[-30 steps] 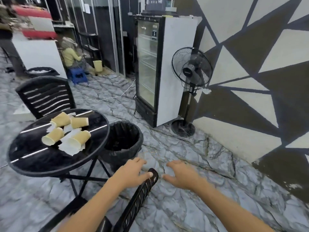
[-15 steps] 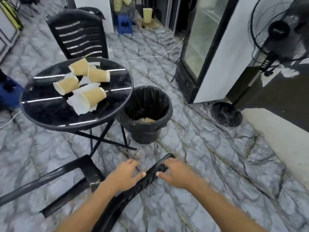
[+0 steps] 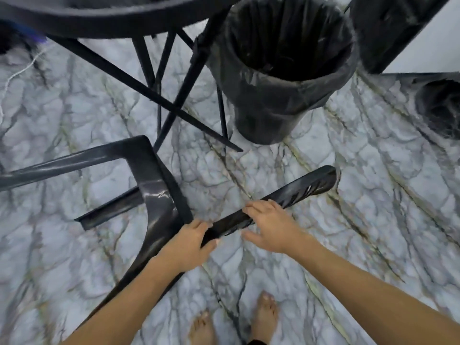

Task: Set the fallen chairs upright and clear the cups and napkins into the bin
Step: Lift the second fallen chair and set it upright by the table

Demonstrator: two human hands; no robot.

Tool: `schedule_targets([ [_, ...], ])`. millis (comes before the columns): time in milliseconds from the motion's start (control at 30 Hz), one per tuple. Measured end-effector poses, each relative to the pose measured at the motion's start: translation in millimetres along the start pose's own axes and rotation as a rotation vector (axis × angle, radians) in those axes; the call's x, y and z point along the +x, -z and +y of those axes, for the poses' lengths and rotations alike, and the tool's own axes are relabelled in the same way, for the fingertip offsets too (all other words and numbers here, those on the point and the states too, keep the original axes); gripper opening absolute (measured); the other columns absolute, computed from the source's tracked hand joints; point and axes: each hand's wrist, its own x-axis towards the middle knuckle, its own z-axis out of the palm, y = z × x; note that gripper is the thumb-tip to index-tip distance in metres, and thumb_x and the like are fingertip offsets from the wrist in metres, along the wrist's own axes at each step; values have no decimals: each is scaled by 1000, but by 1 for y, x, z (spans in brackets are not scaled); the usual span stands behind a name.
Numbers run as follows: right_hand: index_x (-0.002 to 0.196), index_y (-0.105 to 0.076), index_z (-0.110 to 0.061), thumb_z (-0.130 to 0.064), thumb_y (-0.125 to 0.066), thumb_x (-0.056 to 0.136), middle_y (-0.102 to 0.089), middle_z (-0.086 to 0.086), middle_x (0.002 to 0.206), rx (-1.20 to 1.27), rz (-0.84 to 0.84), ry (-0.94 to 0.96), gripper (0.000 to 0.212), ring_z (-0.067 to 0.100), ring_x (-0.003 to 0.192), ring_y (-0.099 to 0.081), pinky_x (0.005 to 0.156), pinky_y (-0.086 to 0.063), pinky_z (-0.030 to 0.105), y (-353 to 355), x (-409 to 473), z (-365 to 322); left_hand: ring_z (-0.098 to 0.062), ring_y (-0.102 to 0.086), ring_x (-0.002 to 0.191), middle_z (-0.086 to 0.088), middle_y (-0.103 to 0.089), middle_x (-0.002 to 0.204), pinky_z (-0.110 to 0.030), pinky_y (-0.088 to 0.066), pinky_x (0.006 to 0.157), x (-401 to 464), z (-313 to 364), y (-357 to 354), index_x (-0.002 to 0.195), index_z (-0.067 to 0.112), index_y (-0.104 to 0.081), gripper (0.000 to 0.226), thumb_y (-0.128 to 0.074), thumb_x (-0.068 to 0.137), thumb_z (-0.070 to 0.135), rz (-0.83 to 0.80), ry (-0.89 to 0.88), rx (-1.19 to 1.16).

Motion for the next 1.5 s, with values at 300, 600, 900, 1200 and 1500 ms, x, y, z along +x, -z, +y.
schedule_targets([
  [300, 137, -51, -19, -88, -2, 72, -59, 0, 132, -111, -2, 112, 106, 23, 125, -48, 114, -21, 45, -37, 50, 18, -21, -59, 107, -6, -63, 119, -40, -50, 93, 35, -17, -25, 136, 14, -49, 57, -48, 97, 55, -11, -55, -142],
  [600, 134, -53, -25, -90, -3, 73, -61, -7, 126, -167, 40, 59, 102, 19, 120, -52, 111, -27, 38, 3, 30, 95, -8, -63, 86, 6, -65, 98, -36, -57, 79, 46, -11, -24, 120, 28, -57, 50, -49, 90, 66, -28, -8, -239],
  [900, 116, -62, -26, -85, -24, 82, -64, -7, 105, -179, 197, 36, 78, 21, 102, -55, 103, -26, 34, 6, 26, 153, -22, -58, 99, -3, -60, 112, -47, -52, 88, 100, 61, -34, 136, 21, -43, 45, -40, 100, 49, -8, -100, -216],
  [1200, 102, -63, -20, -82, -30, 86, -61, -7, 90, -102, 306, 89, 72, 18, 87, -53, 92, -29, 37, -11, 12, 147, -16, -56, 108, 6, -59, 119, -42, -48, 97, 87, 60, -54, 140, 28, -43, 50, -40, 99, 57, 75, -61, -257],
  [1500, 103, -66, -21, -82, -33, 85, -62, -10, 90, -104, 349, 125, 72, 14, 90, -53, 96, -27, 34, 46, -23, 112, 4, -47, 103, 21, -54, 107, -32, -26, 107, 39, 90, -19, 137, 33, -42, 46, -26, 101, 58, 194, -161, -182],
])
